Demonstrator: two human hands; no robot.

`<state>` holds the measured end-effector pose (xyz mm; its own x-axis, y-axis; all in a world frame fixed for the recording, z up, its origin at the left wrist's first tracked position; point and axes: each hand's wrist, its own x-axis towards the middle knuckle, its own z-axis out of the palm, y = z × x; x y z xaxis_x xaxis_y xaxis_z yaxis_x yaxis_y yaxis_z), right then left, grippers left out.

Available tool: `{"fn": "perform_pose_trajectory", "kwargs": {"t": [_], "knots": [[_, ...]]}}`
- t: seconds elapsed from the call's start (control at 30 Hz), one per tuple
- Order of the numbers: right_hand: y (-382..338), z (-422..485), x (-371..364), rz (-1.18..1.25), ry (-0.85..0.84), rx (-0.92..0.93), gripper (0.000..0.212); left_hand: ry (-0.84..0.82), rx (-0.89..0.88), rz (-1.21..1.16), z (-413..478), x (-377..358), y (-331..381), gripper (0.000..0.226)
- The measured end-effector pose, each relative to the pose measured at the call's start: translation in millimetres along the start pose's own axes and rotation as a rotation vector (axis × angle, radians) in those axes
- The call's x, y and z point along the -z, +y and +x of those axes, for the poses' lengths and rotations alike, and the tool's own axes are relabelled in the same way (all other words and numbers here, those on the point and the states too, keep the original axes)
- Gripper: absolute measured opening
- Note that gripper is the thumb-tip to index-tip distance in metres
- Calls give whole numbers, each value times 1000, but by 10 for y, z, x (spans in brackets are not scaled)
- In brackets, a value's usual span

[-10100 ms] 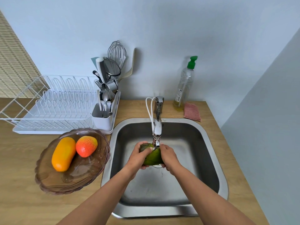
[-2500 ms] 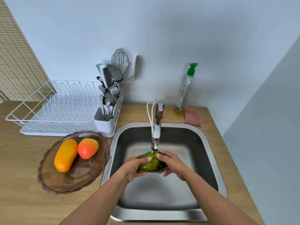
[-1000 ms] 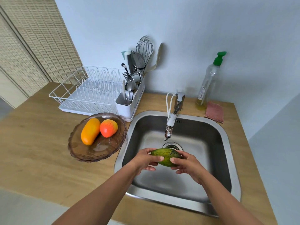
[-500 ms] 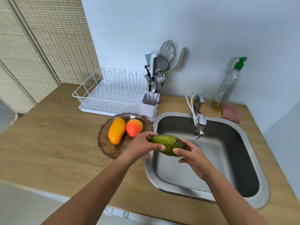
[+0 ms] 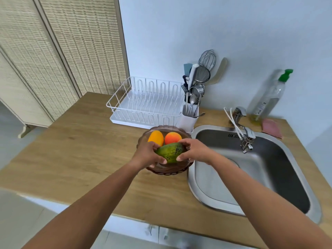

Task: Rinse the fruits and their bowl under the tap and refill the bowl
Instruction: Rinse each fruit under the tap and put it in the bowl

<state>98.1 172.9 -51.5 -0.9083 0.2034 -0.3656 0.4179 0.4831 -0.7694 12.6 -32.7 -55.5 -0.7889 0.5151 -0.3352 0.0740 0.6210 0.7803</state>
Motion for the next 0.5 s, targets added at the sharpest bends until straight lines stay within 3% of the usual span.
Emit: {"fn": "perform_pose_trajectory", "kwargs": {"t": [0.23,0.5], "knots": [[98,85,-46,-210,2,-23,90,26,-36,282,79,-121,-40,79],[160,88,-103,-296,79,20,89,71,-75,389,171,-247,-109,84]]}}
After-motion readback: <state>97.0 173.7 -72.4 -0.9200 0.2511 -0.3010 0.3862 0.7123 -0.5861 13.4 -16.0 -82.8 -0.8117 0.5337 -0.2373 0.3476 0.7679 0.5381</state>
